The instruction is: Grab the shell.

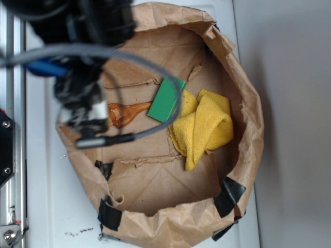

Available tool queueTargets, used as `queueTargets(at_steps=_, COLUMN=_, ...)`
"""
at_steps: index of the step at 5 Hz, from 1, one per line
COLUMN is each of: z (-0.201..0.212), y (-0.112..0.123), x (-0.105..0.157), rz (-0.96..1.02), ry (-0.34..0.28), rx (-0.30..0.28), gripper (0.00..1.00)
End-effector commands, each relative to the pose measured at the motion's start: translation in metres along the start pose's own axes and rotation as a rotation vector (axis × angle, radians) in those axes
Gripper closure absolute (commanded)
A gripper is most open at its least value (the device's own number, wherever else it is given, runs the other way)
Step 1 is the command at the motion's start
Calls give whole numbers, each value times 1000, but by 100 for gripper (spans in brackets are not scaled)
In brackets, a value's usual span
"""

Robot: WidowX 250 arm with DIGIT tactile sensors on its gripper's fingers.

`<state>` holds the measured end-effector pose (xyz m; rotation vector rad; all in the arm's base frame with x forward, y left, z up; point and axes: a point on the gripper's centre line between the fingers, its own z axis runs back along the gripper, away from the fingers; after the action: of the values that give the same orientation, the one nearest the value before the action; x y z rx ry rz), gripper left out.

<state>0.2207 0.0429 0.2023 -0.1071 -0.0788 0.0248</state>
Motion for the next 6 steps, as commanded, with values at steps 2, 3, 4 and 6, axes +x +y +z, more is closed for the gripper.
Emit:
queueTargets(at_steps=2, z=13, y=4, x=4, rz=7, ry=-48, rx=13, gripper=0)
queueTargets(at_steps=3, z=-36, y=9, x=17, rz=34, ry=-7, rx=29, gripper=0)
queueTargets(at_steps=4, z=-79, y=-2, x=33, rz=-7, ry=32, rx=88, gripper=0)
queueTargets(at_steps=6, z=-114, y=-11, x=17, rz=-49, ry=52, rx=117, gripper=0)
